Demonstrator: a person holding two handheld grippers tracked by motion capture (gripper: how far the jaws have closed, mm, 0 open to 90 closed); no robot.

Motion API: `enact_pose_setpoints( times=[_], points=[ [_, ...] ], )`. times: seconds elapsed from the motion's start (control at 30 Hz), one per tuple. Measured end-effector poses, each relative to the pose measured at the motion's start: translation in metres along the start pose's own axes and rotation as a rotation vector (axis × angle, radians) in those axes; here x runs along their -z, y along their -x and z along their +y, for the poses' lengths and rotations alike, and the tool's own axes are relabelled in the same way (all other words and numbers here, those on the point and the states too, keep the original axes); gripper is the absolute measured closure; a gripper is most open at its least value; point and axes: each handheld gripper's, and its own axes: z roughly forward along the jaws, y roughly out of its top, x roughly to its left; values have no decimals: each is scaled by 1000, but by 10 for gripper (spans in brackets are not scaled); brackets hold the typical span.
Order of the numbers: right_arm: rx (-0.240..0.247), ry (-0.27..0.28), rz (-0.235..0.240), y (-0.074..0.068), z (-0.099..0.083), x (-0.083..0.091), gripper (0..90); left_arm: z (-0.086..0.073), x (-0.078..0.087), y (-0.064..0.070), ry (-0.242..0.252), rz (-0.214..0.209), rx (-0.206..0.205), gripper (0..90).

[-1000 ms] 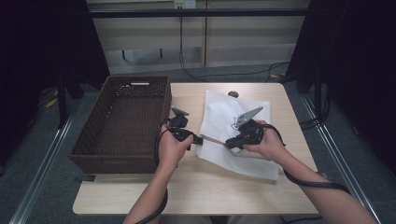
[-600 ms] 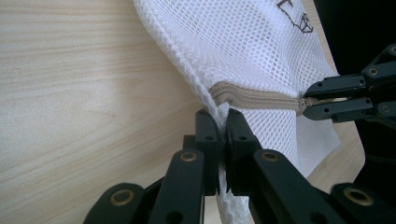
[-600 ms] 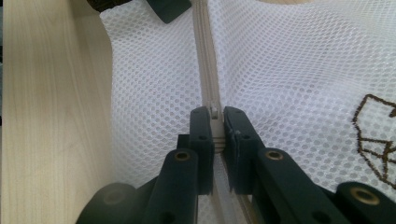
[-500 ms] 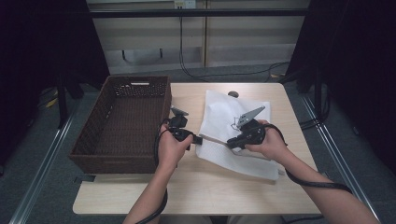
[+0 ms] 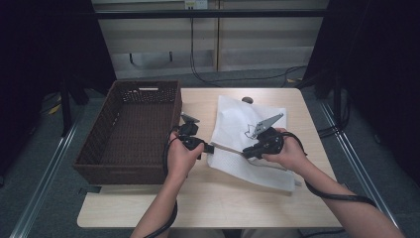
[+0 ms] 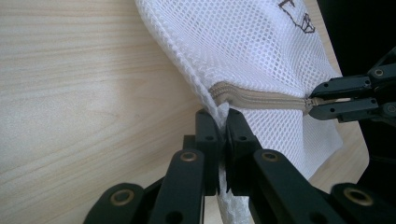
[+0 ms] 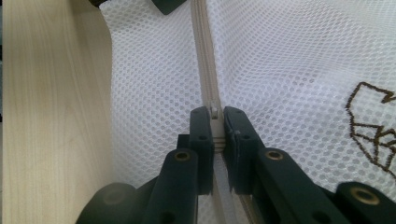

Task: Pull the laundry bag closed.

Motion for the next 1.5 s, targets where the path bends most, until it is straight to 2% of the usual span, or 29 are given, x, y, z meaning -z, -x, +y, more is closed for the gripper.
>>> enact_pose_setpoints(
  times=[0.3, 0.6, 0.7, 1.0, 1.5],
  points=[
    [0, 1, 1, 1, -2, 1, 831, 0, 0, -2, 5, -1, 19, 863],
    [-7, 9, 7, 1, -5, 3, 831, 1, 2, -3, 1, 10, 5, 862],
    [-8, 12, 10, 1, -5, 3, 831, 0, 1, -3, 6, 0, 17, 862],
    [-16, 11, 4, 2, -8, 5, 831, 0, 2, -5, 5, 9, 26, 862],
    [-26, 14, 9, 4, -13, 12, 831, 0, 0, -8, 0, 20, 27, 862]
  ],
)
